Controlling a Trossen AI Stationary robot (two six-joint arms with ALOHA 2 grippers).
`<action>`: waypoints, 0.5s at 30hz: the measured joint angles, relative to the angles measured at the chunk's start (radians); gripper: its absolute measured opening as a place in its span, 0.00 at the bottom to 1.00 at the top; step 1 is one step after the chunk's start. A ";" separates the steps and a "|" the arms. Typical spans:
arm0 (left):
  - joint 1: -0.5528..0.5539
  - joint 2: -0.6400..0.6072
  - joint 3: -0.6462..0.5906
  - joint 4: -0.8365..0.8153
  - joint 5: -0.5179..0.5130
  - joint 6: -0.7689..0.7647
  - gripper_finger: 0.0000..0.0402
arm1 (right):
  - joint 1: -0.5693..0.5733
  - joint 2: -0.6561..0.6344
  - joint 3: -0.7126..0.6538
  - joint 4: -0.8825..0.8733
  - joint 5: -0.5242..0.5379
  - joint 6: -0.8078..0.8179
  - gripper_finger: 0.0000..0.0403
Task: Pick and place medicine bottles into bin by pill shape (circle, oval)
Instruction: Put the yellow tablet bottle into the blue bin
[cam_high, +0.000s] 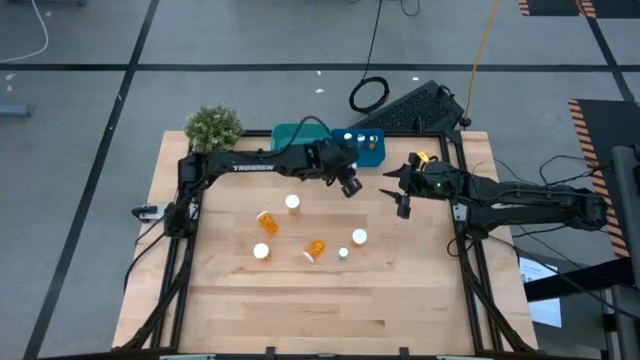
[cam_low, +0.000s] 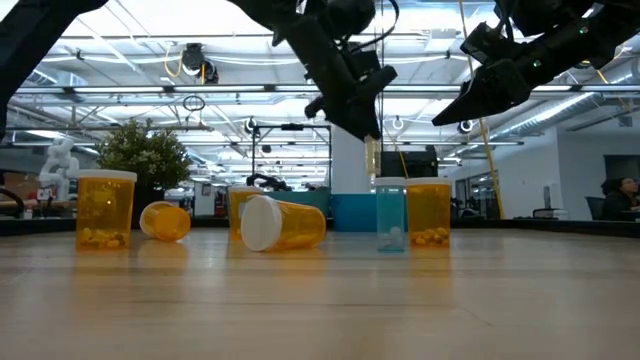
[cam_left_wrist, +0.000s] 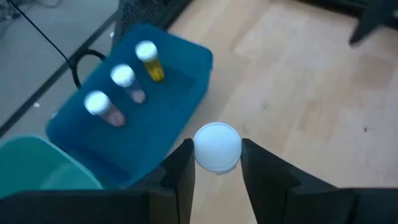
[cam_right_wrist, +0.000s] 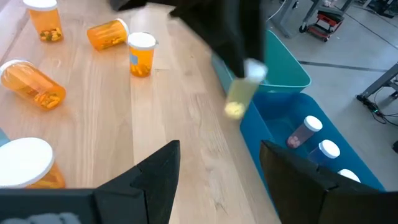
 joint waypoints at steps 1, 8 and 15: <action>0.007 0.000 0.013 -0.009 0.000 0.010 0.30 | 0.000 0.000 0.000 -0.003 0.000 -0.003 0.53; 0.057 -0.001 0.059 0.008 0.001 0.105 0.30 | 0.000 -0.002 0.000 -0.011 0.002 -0.025 0.53; 0.126 0.013 0.052 0.034 0.035 0.143 0.30 | 0.000 -0.002 0.000 -0.011 0.002 -0.029 0.53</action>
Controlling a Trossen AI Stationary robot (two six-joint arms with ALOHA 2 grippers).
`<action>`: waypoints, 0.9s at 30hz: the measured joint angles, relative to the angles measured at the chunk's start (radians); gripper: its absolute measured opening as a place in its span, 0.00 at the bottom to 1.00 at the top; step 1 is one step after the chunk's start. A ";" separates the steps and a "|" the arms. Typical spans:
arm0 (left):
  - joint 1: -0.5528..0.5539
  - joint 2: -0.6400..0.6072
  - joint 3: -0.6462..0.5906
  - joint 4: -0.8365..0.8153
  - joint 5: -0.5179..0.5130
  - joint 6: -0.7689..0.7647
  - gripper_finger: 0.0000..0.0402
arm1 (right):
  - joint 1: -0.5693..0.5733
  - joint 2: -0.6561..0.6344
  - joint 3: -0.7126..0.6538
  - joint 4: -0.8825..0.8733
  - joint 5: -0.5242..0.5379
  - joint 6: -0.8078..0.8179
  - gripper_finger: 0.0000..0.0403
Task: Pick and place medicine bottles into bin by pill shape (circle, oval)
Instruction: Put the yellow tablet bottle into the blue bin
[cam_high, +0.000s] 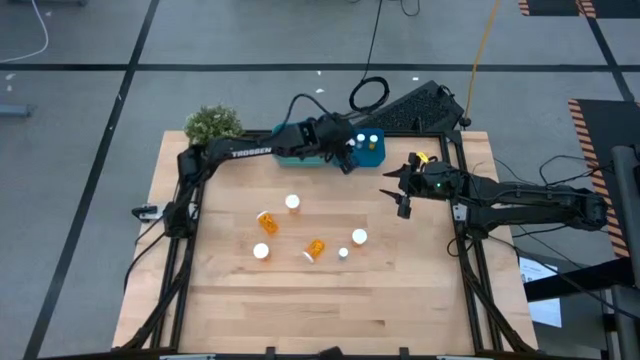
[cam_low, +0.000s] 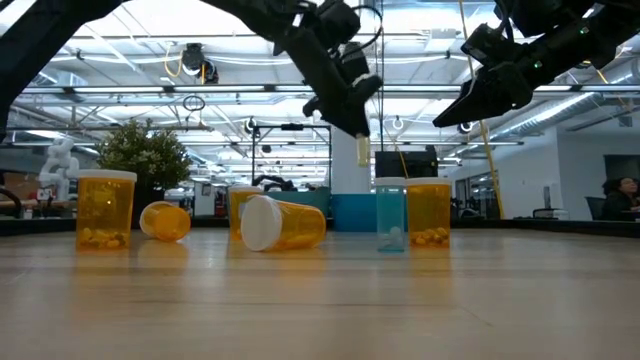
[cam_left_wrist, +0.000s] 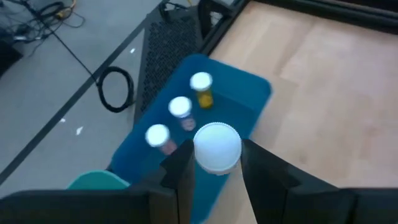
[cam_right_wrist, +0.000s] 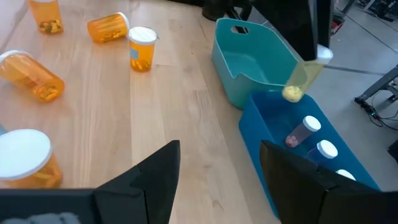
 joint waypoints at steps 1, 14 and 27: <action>0.008 0.003 -0.011 0.020 0.004 0.006 0.30 | 0.000 0.000 0.000 0.000 0.000 0.000 0.53; 0.038 0.012 -0.188 0.302 0.019 0.012 0.30 | 0.000 -0.006 -0.001 0.000 0.024 0.001 0.53; 0.080 0.018 -0.267 0.358 0.009 0.011 0.30 | 0.000 -0.006 -0.001 0.001 0.023 0.001 0.53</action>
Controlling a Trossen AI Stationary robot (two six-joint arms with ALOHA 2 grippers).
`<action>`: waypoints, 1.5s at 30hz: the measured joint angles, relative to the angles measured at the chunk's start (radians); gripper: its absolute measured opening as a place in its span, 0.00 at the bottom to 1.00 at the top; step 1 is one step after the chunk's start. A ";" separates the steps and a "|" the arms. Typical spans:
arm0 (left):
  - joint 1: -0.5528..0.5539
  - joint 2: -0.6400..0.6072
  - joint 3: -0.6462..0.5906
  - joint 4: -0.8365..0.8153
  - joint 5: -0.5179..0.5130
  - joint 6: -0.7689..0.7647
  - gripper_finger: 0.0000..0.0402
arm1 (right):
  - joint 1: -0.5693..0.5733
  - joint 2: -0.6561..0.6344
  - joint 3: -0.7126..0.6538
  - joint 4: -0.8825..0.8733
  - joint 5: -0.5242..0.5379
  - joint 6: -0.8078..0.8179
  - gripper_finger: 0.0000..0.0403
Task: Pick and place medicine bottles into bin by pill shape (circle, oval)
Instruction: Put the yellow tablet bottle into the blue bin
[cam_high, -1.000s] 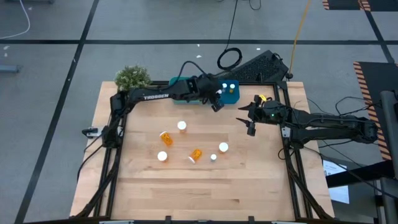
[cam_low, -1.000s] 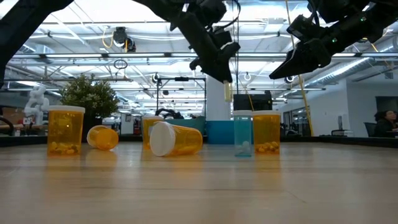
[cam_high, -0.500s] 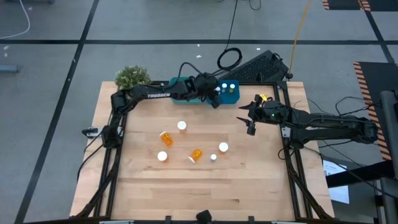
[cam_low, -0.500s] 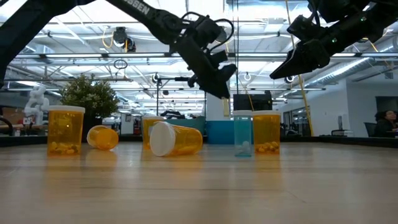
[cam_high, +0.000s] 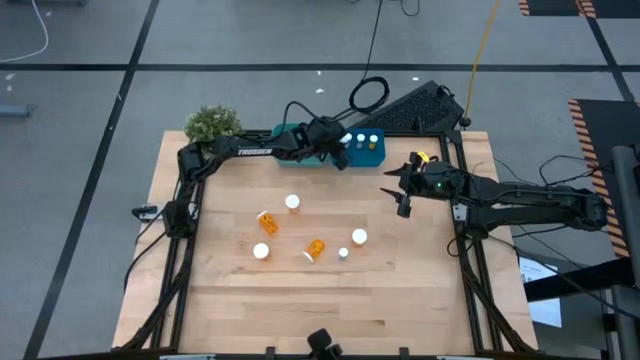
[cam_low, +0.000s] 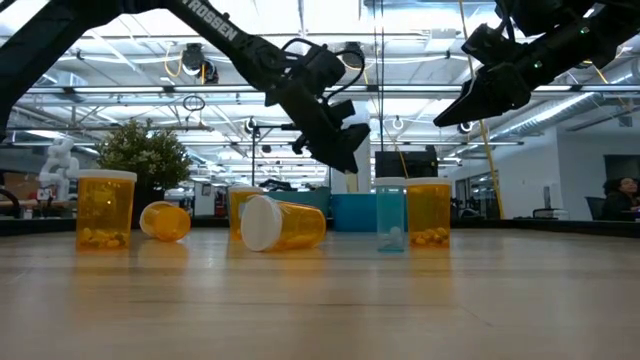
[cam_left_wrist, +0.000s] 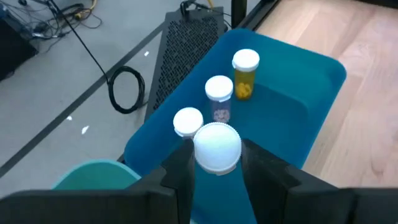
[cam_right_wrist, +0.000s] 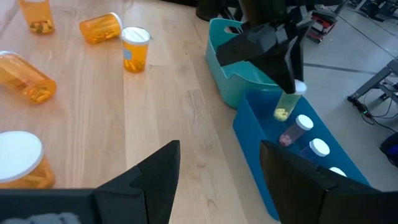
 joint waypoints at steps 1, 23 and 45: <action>0.000 0.000 -0.004 0.002 0.001 0.000 0.30 | 0.000 0.000 0.000 0.000 0.000 0.000 0.53; -0.017 0.032 -0.008 -0.016 -0.008 -0.014 0.30 | 0.000 0.000 0.000 0.007 0.000 0.000 0.53; -0.027 0.039 -0.007 -0.029 -0.011 -0.116 0.33 | 0.000 0.000 0.000 0.030 -0.001 -0.001 0.53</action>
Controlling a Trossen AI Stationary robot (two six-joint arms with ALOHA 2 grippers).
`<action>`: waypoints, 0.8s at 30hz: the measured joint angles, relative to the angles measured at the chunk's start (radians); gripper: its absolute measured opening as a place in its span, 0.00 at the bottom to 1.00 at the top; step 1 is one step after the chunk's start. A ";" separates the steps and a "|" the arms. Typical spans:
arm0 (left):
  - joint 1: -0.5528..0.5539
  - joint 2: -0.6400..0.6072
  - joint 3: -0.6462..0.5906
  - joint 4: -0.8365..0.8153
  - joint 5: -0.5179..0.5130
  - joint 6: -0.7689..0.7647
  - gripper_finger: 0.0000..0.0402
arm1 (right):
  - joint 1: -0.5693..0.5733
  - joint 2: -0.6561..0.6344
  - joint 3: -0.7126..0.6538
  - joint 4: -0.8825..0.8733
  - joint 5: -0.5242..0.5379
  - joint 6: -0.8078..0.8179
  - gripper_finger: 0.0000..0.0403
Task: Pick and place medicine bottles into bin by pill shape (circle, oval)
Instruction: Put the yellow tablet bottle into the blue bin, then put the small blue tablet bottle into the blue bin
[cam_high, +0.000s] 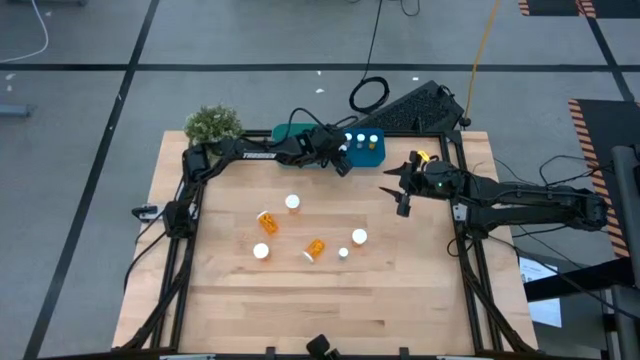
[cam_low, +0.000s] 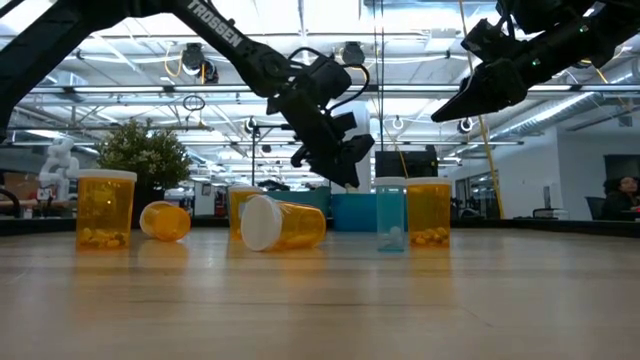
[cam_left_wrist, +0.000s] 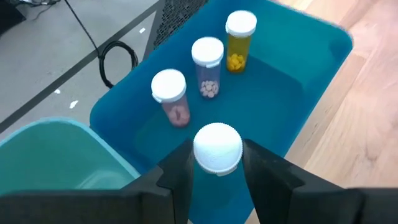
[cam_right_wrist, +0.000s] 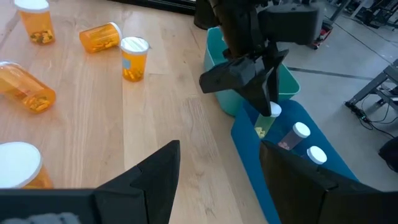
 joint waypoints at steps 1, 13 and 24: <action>0.000 0.000 0.000 -0.005 -0.005 0.000 0.33 | 0.000 0.000 0.000 0.000 0.000 0.000 0.53; 0.000 0.000 0.000 -0.009 0.001 -0.006 0.37 | 0.000 0.000 0.000 0.000 0.000 0.000 0.53; -0.001 0.000 0.000 -0.008 0.007 -0.022 0.48 | 0.000 0.000 0.000 0.000 0.000 0.000 0.53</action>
